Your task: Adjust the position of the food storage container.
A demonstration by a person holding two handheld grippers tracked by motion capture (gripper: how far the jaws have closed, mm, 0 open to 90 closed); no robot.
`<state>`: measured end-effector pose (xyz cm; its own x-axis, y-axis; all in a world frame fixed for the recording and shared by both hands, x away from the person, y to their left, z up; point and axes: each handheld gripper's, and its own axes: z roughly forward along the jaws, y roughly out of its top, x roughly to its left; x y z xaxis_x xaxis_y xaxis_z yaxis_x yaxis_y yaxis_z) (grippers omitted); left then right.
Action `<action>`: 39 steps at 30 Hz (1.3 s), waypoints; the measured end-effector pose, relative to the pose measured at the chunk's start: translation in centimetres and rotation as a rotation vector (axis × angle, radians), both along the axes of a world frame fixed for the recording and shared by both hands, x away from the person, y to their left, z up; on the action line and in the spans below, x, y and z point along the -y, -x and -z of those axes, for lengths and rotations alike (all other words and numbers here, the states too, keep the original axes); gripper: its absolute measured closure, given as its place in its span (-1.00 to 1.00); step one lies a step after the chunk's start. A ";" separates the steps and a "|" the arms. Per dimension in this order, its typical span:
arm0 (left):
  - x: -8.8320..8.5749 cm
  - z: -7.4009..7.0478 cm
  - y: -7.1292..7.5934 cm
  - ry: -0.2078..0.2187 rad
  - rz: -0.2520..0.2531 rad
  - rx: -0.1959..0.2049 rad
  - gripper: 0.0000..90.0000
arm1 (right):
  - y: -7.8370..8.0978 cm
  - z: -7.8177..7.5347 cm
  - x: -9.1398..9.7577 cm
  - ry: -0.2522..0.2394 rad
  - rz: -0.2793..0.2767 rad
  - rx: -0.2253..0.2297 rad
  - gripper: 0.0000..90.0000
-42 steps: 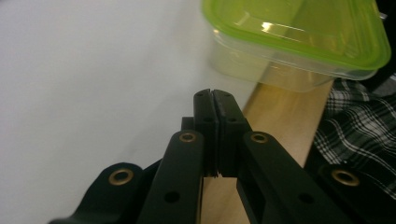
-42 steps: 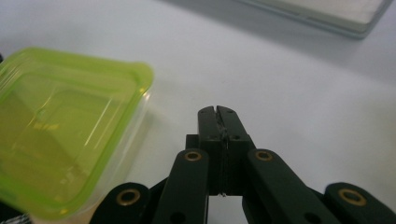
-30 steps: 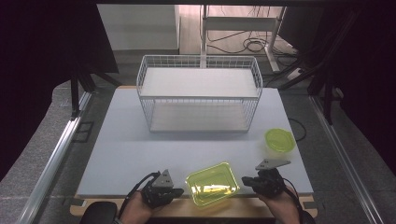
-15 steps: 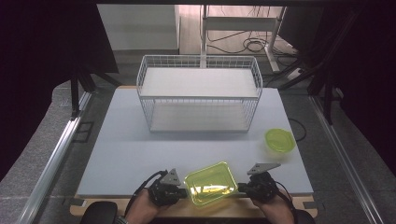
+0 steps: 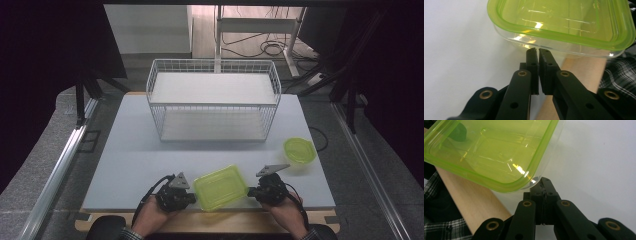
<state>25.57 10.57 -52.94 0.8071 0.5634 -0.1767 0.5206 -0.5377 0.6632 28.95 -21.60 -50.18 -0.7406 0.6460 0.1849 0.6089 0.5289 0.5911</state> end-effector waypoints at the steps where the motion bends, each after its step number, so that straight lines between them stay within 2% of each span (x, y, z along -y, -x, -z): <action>1: -0.2 0.0 -0.2 -0.005 -0.006 0.004 0.93 | -0.2 0.0 -0.2 0.002 0.000 0.001 0.97; 10: -1.8 -0.2 -2.3 -0.020 -0.056 0.022 0.91 | -2.6 0.2 -2.4 0.003 -0.024 0.010 0.97; 25: -3.2 -0.1 -5.5 -0.032 -0.115 0.035 0.89 | -7.1 0.0 -4.8 0.018 -0.009 0.033 0.97; 30: -3.2 0.1 -5.2 -0.039 -0.123 0.030 0.84 | -7.0 0.7 -5.0 0.037 -0.018 0.040 0.97; 33: -3.4 0.0 -4.8 -0.050 -0.128 0.046 0.77 | -6.7 0.7 -4.6 0.048 -0.012 0.059 0.96; 39: -4.3 -0.1 -4.0 -0.047 -0.177 0.078 0.38 | -6.1 -0.2 -2.9 0.022 0.011 0.113 0.90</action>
<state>29.53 14.86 -52.81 0.7047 0.7041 -0.0880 0.5580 -0.4734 0.6816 35.08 -18.69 -49.99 -0.7488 0.6571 0.0863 0.5450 0.5364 0.6444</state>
